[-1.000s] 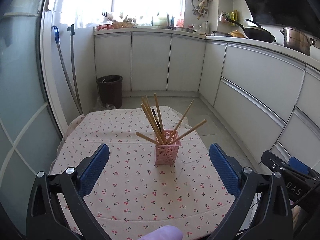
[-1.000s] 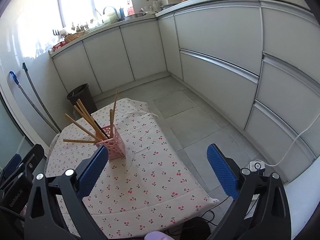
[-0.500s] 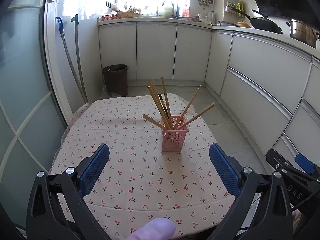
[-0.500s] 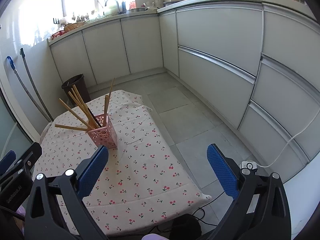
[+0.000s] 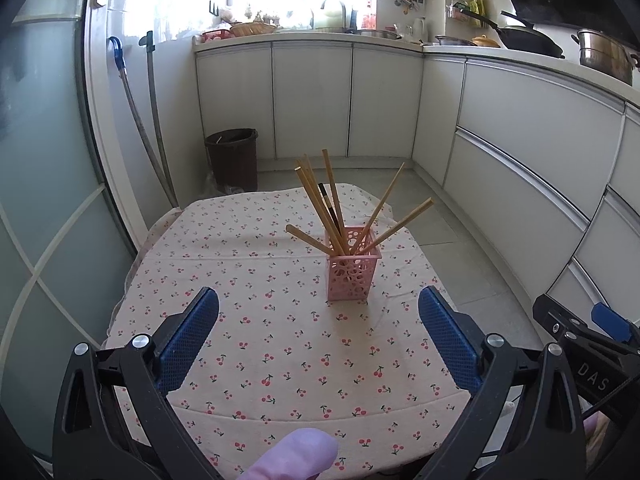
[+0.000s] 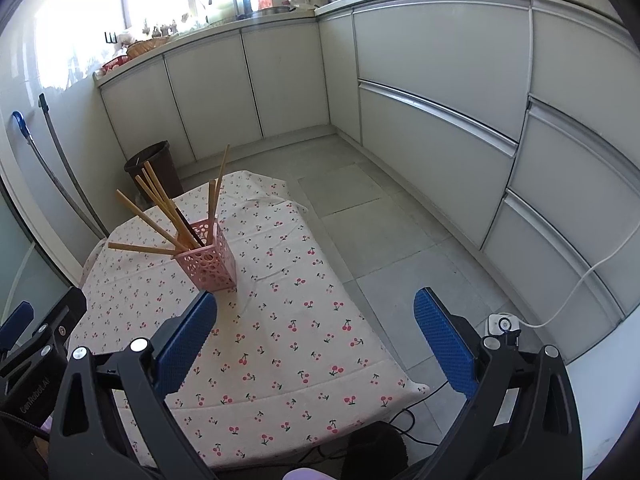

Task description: Organize utensils

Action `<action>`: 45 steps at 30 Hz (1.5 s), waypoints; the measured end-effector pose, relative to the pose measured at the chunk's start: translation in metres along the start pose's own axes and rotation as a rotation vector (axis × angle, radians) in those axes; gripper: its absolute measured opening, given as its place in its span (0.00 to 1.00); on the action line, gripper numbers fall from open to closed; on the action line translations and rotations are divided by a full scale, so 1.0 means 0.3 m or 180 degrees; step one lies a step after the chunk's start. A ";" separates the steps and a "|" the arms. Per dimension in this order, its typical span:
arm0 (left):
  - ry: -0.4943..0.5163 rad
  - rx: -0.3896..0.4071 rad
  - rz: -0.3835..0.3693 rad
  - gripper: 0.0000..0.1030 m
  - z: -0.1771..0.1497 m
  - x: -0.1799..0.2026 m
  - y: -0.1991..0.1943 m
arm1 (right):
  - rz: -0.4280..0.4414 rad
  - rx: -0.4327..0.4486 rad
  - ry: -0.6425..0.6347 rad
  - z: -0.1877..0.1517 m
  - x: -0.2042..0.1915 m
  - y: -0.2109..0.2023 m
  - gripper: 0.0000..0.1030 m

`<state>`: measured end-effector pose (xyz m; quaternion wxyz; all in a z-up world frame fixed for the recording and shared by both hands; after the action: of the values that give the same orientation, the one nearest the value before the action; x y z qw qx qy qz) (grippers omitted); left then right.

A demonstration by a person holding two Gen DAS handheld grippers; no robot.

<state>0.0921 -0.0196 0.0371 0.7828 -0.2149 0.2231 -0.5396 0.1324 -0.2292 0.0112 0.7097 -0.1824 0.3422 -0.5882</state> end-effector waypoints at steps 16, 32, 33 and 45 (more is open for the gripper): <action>0.0009 -0.0004 0.0028 0.93 -0.001 -0.002 0.010 | 0.0006 -0.0061 -0.0023 -0.013 -0.004 0.022 0.93; 0.0036 -0.0055 0.0058 0.93 -0.008 0.012 0.037 | 0.0018 -0.0103 -0.0014 -0.016 -0.007 0.034 0.93; 0.0036 -0.0057 0.0066 0.93 -0.009 0.013 0.037 | 0.0021 -0.0105 -0.0012 -0.017 -0.008 0.036 0.93; 0.0046 -0.0072 0.0085 0.93 -0.014 0.021 0.048 | 0.0032 -0.0131 -0.0001 -0.018 -0.004 0.045 0.93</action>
<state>0.1024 -0.0212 0.0248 0.7859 -0.2168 0.2377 -0.5281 0.1381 -0.2239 -0.0012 0.7088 -0.1954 0.3550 -0.5774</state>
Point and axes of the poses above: each gripper's, at about its wrist camera, not at the fingertips, and y roughly the way its jaws point, x to its right, z to its top, the point moved 4 cm from there along y, roughly the way its jaws point, and after that the axes turned 10 degrees about z, right-handed, at the moved point
